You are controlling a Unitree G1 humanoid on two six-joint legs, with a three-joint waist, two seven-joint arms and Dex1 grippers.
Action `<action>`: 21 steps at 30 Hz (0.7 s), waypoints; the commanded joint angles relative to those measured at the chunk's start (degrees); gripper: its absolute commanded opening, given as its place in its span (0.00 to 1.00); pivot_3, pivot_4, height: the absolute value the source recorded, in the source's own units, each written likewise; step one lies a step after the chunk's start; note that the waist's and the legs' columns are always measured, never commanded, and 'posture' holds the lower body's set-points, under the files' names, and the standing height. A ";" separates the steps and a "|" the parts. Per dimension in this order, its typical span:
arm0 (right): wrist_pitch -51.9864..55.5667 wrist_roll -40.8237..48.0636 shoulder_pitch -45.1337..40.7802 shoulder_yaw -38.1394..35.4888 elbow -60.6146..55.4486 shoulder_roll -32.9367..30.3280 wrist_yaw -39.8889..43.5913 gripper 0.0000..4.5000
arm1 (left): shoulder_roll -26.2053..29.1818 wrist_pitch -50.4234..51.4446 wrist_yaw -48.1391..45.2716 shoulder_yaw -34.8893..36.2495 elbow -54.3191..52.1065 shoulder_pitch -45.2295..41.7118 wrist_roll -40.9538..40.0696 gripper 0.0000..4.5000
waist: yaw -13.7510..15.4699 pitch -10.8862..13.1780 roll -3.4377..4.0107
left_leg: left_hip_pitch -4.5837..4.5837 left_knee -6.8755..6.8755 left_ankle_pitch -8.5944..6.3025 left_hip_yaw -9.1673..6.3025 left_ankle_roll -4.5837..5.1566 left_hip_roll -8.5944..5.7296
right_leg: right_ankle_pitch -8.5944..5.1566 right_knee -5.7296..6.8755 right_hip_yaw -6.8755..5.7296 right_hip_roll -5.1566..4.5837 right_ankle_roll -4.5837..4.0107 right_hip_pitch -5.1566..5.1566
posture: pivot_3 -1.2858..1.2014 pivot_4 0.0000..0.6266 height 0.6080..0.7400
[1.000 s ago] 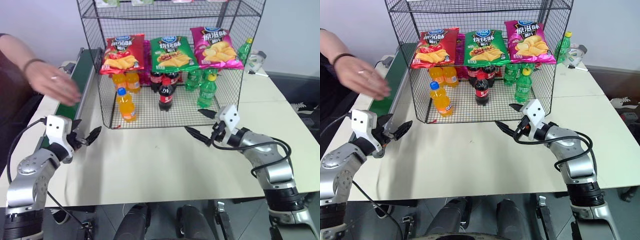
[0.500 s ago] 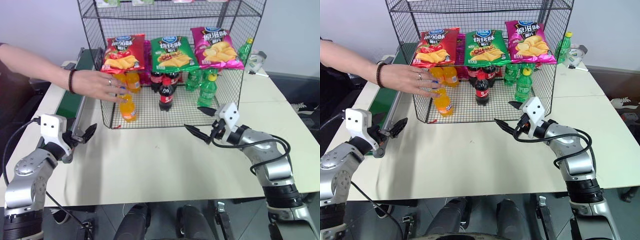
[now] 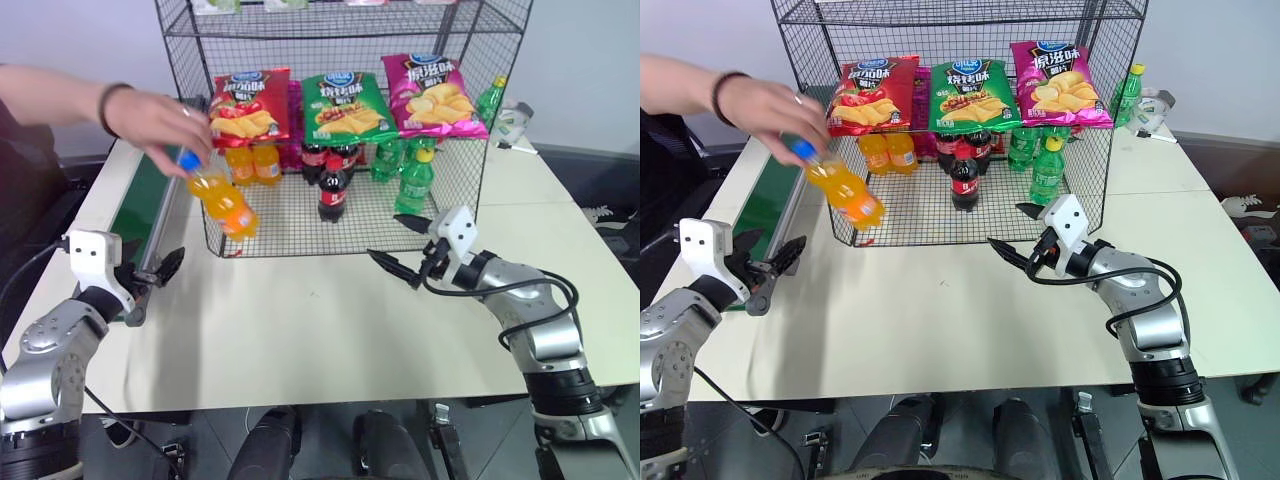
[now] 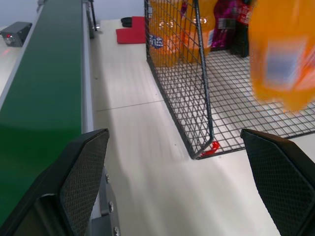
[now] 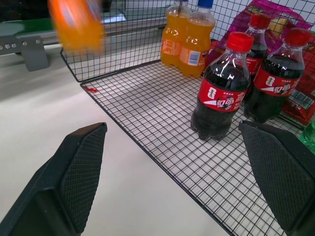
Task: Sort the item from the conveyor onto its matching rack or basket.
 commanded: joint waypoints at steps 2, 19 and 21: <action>-1.43 -0.26 -1.38 -0.07 -0.74 0.47 -0.07 1.00 | 0.51 -0.82 0.48 2.17 -1.85 -0.35 -0.40 0.99 | 0.00 0.00 0.00 | 0.00 0.00 0.00 0.00 0.00 0.00 | 0.00 0.00 0.00 0.00 0.00 0.00 | 0.52 0.24 1.00; -1.66 -0.59 -2.04 0.42 0.01 1.07 0.10 1.00 | -0.39 -3.53 12.62 3.91 3.36 -3.24 8.05 0.99 | 0.03 0.00 0.00 | 0.00 -0.02 0.00 0.00 0.00 0.00 | 0.09 -0.05 -0.01 0.02 0.16 0.00 | 0.52 0.24 1.00; -1.69 -0.67 -2.36 0.62 0.11 1.27 0.16 1.00 | -1.30 -4.71 11.94 5.54 3.91 -3.15 6.38 0.99 | 0.01 0.00 0.00 | 0.00 -0.01 0.00 0.00 0.00 0.00 | 0.09 -0.05 -0.01 0.02 0.15 0.00 | 0.52 0.24 1.00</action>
